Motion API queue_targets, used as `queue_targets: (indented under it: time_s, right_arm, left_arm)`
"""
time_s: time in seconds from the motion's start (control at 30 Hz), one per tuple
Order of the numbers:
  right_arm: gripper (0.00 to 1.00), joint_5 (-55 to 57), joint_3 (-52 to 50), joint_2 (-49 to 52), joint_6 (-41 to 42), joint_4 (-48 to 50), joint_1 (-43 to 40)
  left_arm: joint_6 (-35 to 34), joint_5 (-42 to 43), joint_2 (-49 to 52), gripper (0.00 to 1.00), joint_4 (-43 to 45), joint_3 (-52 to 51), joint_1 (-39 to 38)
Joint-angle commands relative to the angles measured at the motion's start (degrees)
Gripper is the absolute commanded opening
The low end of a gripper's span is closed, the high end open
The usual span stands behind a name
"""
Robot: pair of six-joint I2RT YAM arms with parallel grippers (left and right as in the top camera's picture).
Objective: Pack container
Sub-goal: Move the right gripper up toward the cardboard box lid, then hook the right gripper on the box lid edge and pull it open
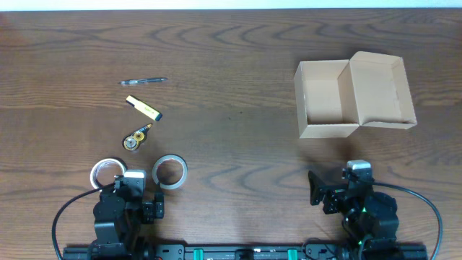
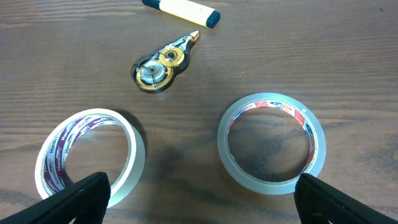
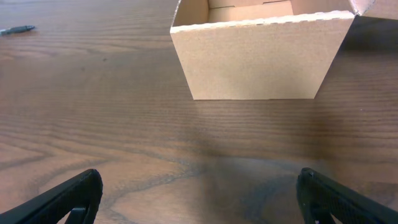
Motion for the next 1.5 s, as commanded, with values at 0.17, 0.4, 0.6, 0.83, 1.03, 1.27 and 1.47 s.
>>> queue_targets:
  time_s: [0.17, 0.4, 0.6, 0.83, 1.03, 1.27, 1.47]
  right_arm:
    - [0.99, 1.46, 10.08, 11.45, 1.25, -0.09, 0.11]
    - [0.99, 0.79, 26.49, 34.07, 1.27, -0.79, 0.13]
    - [0.99, 0.81, 43.04, 53.05, 1.95, -6.23, 0.13]
    - [0.99, 1.14, 63.56, 76.35, 1.9, -12.87, 0.24]
    - [0.99, 2.54, 77.24, 94.23, 1.86, -12.52, 0.85]
    - [0.94, 2.01, 79.03, 103.14, 1.27, -4.39, 2.34]
    - [0.87, 1.62, 79.03, 109.18, 1.53, -3.48, 2.75]
  left_arm:
    - [0.17, -0.42, -0.42, 0.95, -3.17, -0.96, 0.07]
    - [0.17, -0.42, -0.42, 0.95, -3.17, -0.96, 0.07]
    - [0.17, -0.42, -0.42, 0.95, -3.17, -0.96, 0.07]
    - [0.17, -0.42, -0.42, 0.95, -3.17, -0.96, 0.07]
    - [0.17, -0.42, -0.42, 0.95, -3.17, -0.96, 0.07]
    - [0.17, -0.42, -0.42, 0.96, -3.17, -0.96, 0.07]
    - [0.17, -0.42, -0.42, 0.95, -3.17, -0.96, 0.07]
